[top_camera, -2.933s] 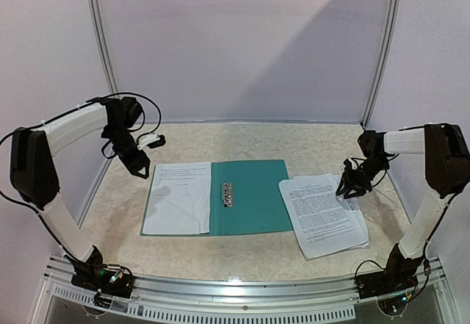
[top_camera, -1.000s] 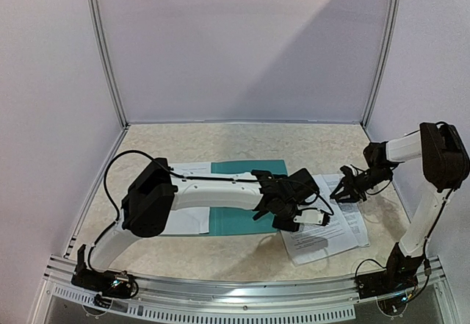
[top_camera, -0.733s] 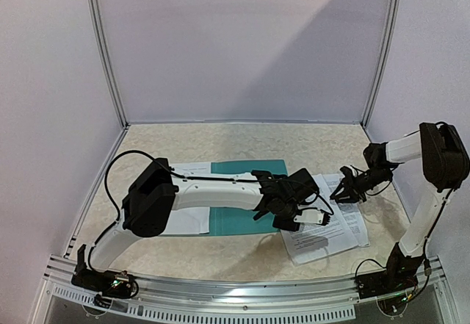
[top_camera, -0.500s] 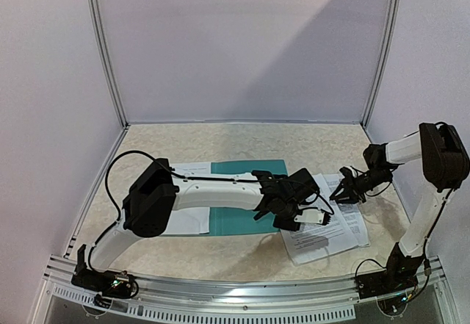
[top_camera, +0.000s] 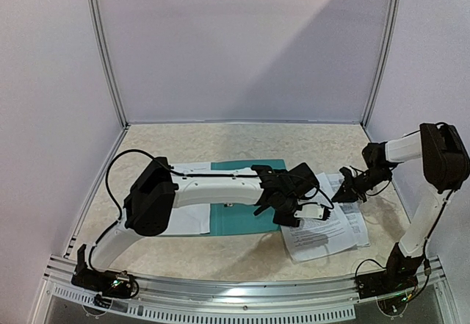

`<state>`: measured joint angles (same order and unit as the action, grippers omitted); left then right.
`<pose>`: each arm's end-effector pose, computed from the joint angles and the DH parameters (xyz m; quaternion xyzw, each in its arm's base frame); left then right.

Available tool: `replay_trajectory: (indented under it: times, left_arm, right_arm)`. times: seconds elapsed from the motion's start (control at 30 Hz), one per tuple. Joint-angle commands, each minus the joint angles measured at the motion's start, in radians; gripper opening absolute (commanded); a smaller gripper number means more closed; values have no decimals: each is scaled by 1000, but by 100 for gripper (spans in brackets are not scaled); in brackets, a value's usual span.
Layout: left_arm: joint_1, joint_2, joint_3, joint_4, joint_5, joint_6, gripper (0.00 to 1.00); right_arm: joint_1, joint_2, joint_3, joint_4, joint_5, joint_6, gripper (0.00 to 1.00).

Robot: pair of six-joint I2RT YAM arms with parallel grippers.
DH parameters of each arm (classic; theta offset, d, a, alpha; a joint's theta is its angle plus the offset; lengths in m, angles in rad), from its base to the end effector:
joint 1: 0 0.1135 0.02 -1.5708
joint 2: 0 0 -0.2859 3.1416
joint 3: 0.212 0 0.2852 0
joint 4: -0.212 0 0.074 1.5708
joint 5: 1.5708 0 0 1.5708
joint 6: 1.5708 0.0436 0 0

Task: Put the files into the folder
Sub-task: Pick up the file from the center of the board, then pass from the right arm to the left

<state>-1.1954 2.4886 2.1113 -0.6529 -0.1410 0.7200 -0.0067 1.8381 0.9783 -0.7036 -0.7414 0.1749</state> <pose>0.2215 -0.5455 0.1398 0.7754 0.5685 0.0033 0.2749 0.3239 0.0273 0.1110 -0.0832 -0.9284 -0.3613 0.0270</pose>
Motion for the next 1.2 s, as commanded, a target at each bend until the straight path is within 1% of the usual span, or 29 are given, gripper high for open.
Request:
replay_trajectory:
  times: [0.0,0.07,0.17,0.23,0.33,0.4,0.47,0.53,0.67,0.77,0.83,0.9,0.97,1.1,1.17]
  left_arm:
    - [53,-121,81,-155,68,-47,55]
    - [70,-200,97,-232,105,-58,63]
    - [96,-347,67,-317,122,-47,71]
    - [137,-444,49,-393,132,-45,74]
    - [234,-561,76,-512,225,-63,79]
    - [309,-652,46,-558,314,-22,84]
    - [367,-738,-14,-577,358,37,84]
    - [404,-799,-28,-609,391,71,85]
    - [407,-871,-46,-653,461,115,87]
    - [390,-885,-19,-666,525,102,90]
    - [365,-884,12,-688,531,105,93]
    - [338,-892,22,-686,516,99,93]
    - [333,-901,16,-668,509,74,93]
    - [333,-921,-16,-635,467,36,93]
    - [333,-925,-7,-629,444,32,93]
  right_arm:
    - [74,-149,101,-117,77,-13,0]
    - [123,-212,160,-180,119,-19,0]
    - [222,-298,280,-308,190,-41,0]
    - [306,-341,369,-378,233,-65,0]
    - [439,-390,506,-463,328,-81,0]
    - [537,-421,589,-486,405,-75,0]
    - [649,-444,664,-487,476,-61,0]
    - [733,-460,736,-479,528,-51,0]
    - [884,-458,848,-454,571,-43,0]
    - [984,-408,934,-465,614,-49,0]
    - [1039,-368,1003,-480,654,-60,0]
    - [1073,-330,1044,-474,655,-70,0]
    - [1093,-310,1069,-461,641,-80,0]
    - [1105,-304,1069,-447,617,-93,0]
    - [1106,-303,1068,-453,605,-98,0]
